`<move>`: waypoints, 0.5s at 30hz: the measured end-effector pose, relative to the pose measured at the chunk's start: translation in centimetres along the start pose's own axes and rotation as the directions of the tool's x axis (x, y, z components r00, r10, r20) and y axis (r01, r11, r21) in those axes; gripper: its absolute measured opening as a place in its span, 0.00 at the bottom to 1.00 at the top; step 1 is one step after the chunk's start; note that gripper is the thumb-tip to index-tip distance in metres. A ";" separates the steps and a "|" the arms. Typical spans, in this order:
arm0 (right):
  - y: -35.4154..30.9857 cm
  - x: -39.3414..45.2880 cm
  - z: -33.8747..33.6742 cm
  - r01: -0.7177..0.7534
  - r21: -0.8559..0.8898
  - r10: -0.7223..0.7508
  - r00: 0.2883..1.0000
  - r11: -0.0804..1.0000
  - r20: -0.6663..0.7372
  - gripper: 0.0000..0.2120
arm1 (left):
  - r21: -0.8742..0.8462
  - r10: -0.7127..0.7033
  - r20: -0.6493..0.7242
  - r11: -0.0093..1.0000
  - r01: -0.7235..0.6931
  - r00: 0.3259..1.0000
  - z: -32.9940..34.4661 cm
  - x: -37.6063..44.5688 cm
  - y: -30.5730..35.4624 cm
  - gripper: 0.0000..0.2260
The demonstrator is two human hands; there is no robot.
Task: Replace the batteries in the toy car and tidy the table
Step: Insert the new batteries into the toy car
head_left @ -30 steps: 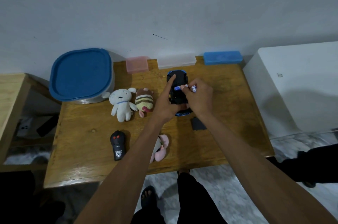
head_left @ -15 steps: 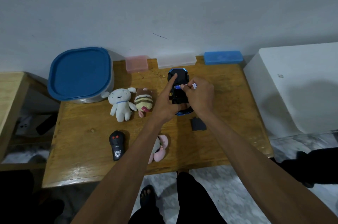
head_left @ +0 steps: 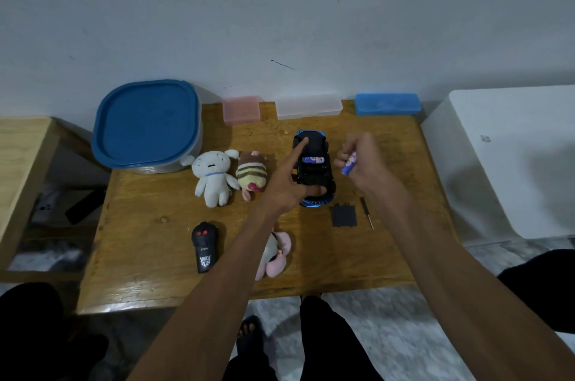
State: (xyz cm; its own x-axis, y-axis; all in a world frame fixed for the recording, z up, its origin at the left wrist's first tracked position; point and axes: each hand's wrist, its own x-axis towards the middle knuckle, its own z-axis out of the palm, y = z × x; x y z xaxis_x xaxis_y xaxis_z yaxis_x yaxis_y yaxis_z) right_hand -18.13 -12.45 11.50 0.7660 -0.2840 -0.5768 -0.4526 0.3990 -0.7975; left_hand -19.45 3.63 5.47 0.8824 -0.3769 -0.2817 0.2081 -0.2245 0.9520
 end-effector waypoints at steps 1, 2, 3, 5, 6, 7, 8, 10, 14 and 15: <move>-0.2 0.1 0.1 -0.003 0.094 0.002 1.000 0.996 0.008 0.15 | 0.001 -0.011 0.004 1.000 0.011 1.000 0.1 -0.1 -0.2 0.48; -0.2 0.3 0.3 -0.001 0.141 0.000 1.000 0.990 0.009 0.21 | 0.000 -0.018 0.010 1.000 0.018 1.000 0.3 -0.1 -0.3 0.48; -0.2 0.3 0.5 0.006 0.148 -0.008 1.000 0.989 0.012 0.26 | -0.005 -0.022 0.015 1.000 0.022 1.000 0.5 -0.2 -0.3 0.48; 0.2 0.1 1.0 0.034 0.104 -0.038 0.998 0.994 0.040 0.27 | -0.031 -0.036 0.023 0.999 0.037 0.999 0.7 -0.3 -0.3 0.48; 0.5 0.1 1.2 0.048 0.064 -0.051 0.997 0.997 0.054 0.26 | -0.047 -0.044 0.026 0.998 0.045 0.999 0.8 -0.3 -0.3 0.48; 0.7 0.1 1.2 0.066 0.009 -0.066 0.996 0.998 0.066 0.24 | -0.064 -0.053 0.029 0.996 0.054 0.998 0.9 -0.4 -0.3 0.48; 1.0 0.0 1.3 0.091 -0.057 -0.087 0.993 0.994 0.076 0.22 | -0.084 -0.061 0.031 0.994 0.064 0.998 0.9 -0.4 -0.3 0.48; 1.7 0.1 1.2 0.153 -0.180 -0.134 0.985 0.972 0.110 0.21 | -0.114 -0.078 0.027 0.990 0.080 0.997 0.7 -0.3 -0.3 0.48; 2.7 0.1 1.0 0.276 -0.350 -0.235 0.959 0.895 0.156 0.20 | -0.135 -0.079 0.019 0.988 0.081 0.997 0.5 -0.2 -0.4 0.48; 3.0 0.0 1.1 0.303 -0.370 -0.260 0.952 0.878 0.163 0.19 | -0.138 -0.080 0.022 0.987 0.082 0.997 0.5 -0.2 -0.4 0.48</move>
State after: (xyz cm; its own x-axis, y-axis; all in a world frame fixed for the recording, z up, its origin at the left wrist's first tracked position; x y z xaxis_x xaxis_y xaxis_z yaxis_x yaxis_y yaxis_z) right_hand -18.97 -10.34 9.27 0.9210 -0.2318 -0.3132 -0.3346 -0.0585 -0.9406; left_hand -19.94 3.34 5.09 0.8536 -0.3773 -0.3592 0.3358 -0.1288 0.9331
